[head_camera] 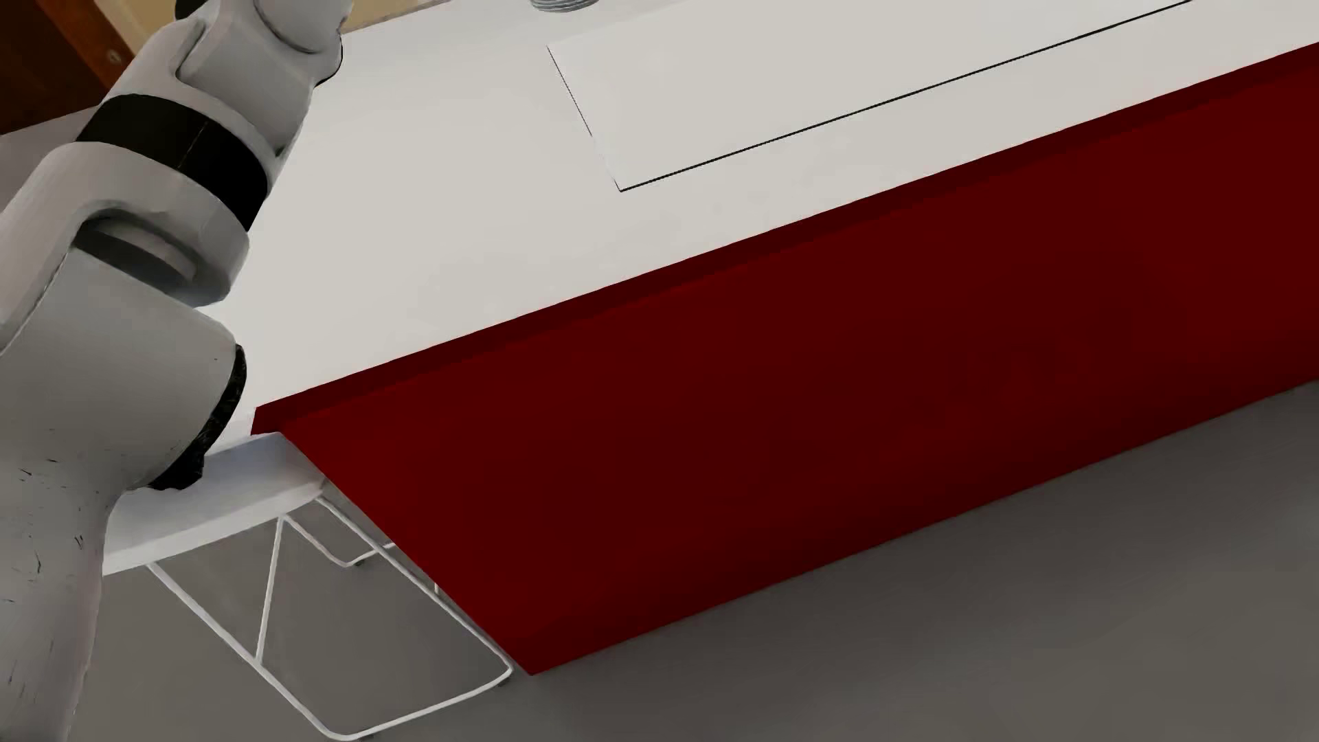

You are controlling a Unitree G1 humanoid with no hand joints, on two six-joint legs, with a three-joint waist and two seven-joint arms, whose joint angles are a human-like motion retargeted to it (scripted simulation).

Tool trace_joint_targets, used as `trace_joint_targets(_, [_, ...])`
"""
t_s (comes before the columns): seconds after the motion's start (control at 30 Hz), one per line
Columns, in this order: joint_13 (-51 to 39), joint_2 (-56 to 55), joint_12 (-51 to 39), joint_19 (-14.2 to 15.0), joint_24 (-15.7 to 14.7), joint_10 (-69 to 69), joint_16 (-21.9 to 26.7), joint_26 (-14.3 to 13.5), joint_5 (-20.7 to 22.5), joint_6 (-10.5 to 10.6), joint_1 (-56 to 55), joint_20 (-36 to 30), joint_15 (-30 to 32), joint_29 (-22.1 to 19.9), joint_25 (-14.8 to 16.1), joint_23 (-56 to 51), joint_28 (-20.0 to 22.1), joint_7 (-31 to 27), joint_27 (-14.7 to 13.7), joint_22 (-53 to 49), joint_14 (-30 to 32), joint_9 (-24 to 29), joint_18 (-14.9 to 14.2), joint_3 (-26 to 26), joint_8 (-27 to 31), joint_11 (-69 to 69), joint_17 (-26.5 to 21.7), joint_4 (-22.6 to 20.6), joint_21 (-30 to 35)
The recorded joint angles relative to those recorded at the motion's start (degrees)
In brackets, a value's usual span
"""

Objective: Don't move

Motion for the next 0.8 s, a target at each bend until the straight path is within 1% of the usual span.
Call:
trace_joint_targets(0.4, [-0.4, -0.2, -0.3, 0.0, 0.0, 0.3, -0.4, 0.0, 0.0, -0.7, -0.7, 0.7, 1.1, 0.0, 0.0, 0.3, 0.0, 0.0, 0.0, -0.2, 0.4, 0.2, 0.0, 0.1, 0.0, -0.6, -0.7, 0.0, 0.8])
trace_joint_targets(0.43, [-0.5, -0.3, -0.1, 0.0, 0.0, 0.3, -0.3, 0.0, 0.0, -0.8, -0.7, 2.2, 1.0, 0.0, 0.0, 0.3, 0.0, 0.0, 0.0, -0.8, 0.4, 0.2, 0.0, 0.2, 0.0, -0.6, -0.6, 0.0, 0.8])
trace_joint_targets(0.47, [-0.4, -0.4, 1.6, 0.0, 0.0, 0.3, -0.2, 0.0, 0.0, -1.1, -0.8, 7.5, 0.7, 0.0, 0.0, 0.2, 0.0, 0.0, 0.0, -3.9, 0.7, 0.2, 0.0, 0.4, 0.0, -0.4, -0.3, 0.0, 0.4])
trace_joint_targets(0.53, [1.1, -0.8, 9.8, 0.0, 0.0, 0.3, -1.4, 0.0, -0.1, -2.5, -1.2, 19.3, -0.5, 0.0, 0.0, -0.4, 0.0, 0.0, 0.0, -18.1, 1.8, -0.8, 0.0, 2.4, 0.0, 0.0, 1.1, -0.2, -1.4])
trace_joint_targets(0.6, [3.5, -0.9, 21.7, 0.0, 0.0, 0.8, -5.5, 0.0, -0.3, -5.4, -2.1, 26.4, -1.6, 0.0, 0.0, -1.2, 0.0, 0.0, 0.0, -35.1, 5.2, -1.7, 0.0, 5.4, 0.0, 0.1, 3.6, -0.9, -3.3])
trace_joint_targets(0.63, [4.6, -0.9, 29.1, 0.0, 0.0, -0.7, -8.1, 0.0, -0.4, -7.2, -2.6, 28.3, -2.2, 0.0, 0.0, -1.3, 0.0, 0.0, 0.0, -43.6, 7.4, -2.1, 0.0, 6.8, 0.0, 0.4, 5.3, -1.1, -3.9])
trace_joint_targets(0.67, [5.7, -0.8, 37.3, 0.0, 0.0, 10.5, -10.6, 0.0, -0.4, -8.9, -2.8, 28.8, -2.9, 0.0, 0.0, -1.5, 0.0, 0.0, 0.0, -50.9, -0.1, -2.4, 0.0, 8.1, 0.0, 0.8, 6.8, -1.2, -4.4])
trace_joint_targets(0.7, [6.7, -0.8, 45.8, 0.0, 0.0, 10.9, -12.6, 0.0, -0.6, -10.1, -3.0, 27.7, -3.4, 0.0, 0.0, -1.6, 0.0, 0.0, 0.0, -56.2, -3.1, -2.7, 0.0, 9.3, 0.0, 1.1, 7.8, -1.3, -4.7])
trace_joint_targets(0.73, [7.4, -0.8, 54.0, 0.0, 0.0, 11.0, -13.6, 0.0, -0.7, -11.1, -3.1, 25.1, -3.7, 0.0, 0.0, -1.9, 0.0, 0.0, 0.0, -59.3, -3.4, -2.9, 0.0, 10.3, 0.0, 1.4, 8.5, -1.6, -4.9])
trace_joint_targets(0.8, [8.3, -0.9, 67.6, 0.0, 0.0, 10.9, -13.9, 0.0, -0.5, -12.1, -3.1, 18.0, -3.8, 0.0, 0.0, -2.3, 0.0, 0.0, 0.0, -58.1, -4.0, -3.3, 0.0, 11.5, 0.0, 1.6, 9.3, -1.5, -5.0])
